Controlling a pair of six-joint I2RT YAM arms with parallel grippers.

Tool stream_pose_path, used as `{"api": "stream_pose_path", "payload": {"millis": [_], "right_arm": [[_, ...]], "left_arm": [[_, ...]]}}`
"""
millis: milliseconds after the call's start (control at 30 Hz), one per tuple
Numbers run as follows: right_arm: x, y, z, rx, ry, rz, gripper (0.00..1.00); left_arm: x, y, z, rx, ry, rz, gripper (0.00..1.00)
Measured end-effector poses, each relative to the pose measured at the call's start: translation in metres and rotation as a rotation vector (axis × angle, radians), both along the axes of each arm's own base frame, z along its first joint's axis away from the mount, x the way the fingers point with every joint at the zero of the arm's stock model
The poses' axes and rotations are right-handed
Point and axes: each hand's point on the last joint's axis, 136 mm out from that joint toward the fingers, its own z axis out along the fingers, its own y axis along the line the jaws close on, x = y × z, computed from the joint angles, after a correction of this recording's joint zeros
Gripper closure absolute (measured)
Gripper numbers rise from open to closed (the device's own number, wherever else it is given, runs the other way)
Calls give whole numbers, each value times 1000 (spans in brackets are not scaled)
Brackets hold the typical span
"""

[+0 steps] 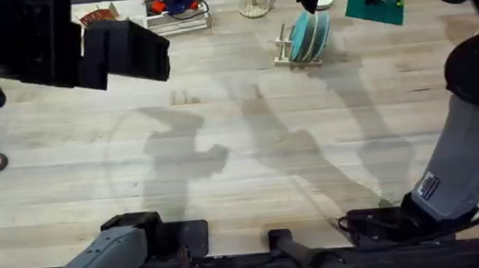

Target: Pick up the plates from the table one by one and place each into a slot on the dish rack.

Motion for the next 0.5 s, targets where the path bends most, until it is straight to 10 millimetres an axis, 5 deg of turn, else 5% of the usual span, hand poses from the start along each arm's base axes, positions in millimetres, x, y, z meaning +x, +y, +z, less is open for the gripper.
{"api": "stream_pose_path", "payload": {"millis": [200,500], "right_arm": [[-9,15,15,6,-30,93,10],[-44,15,90,69,-218,141,9]], "left_arm": [[0,0,0,0,0,0,7],[0,0,0,0,0,0,6]]}}
